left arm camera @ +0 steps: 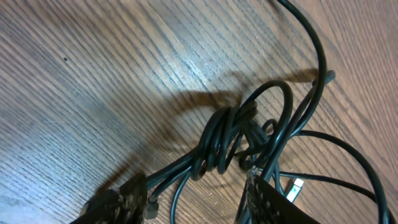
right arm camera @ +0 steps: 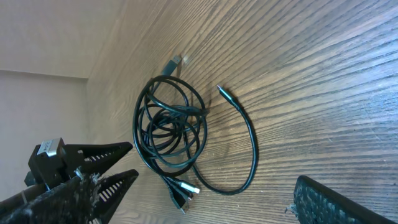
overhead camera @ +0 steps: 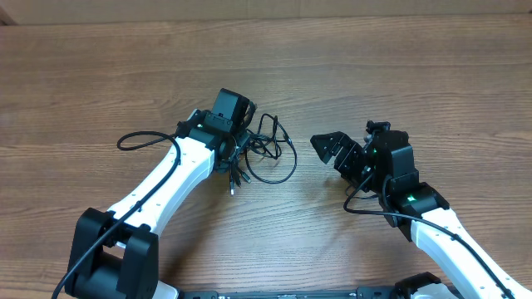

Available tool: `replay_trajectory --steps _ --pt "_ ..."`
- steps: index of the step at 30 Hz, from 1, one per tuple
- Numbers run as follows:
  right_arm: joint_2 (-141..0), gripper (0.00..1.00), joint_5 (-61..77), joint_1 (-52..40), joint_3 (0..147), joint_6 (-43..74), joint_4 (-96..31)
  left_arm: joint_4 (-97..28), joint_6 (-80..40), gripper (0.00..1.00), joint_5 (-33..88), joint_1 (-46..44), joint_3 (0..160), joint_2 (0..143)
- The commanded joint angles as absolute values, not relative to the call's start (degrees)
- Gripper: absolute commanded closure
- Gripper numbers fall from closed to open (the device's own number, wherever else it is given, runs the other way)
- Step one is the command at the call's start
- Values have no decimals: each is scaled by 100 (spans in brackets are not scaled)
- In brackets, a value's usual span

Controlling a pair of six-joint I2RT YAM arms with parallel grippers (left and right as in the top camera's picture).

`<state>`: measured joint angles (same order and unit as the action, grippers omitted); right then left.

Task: Untangle cables

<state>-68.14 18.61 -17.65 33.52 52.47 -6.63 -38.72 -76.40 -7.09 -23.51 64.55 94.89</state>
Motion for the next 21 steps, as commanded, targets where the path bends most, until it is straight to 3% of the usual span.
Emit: replay_trajectory --steps 1,9,21 --pt "-6790 0 1802 -1750 3378 5199 -615 -3809 -7811 50 -766 -2327 6536 9636" --pt "-6790 0 1802 -1750 3378 5199 -615 -3719 -7828 60 -764 -2329 6536 9821" --pt "-6790 0 1798 -1750 3378 5199 -609 -3592 -7848 60 -790 -2327 6536 10009"
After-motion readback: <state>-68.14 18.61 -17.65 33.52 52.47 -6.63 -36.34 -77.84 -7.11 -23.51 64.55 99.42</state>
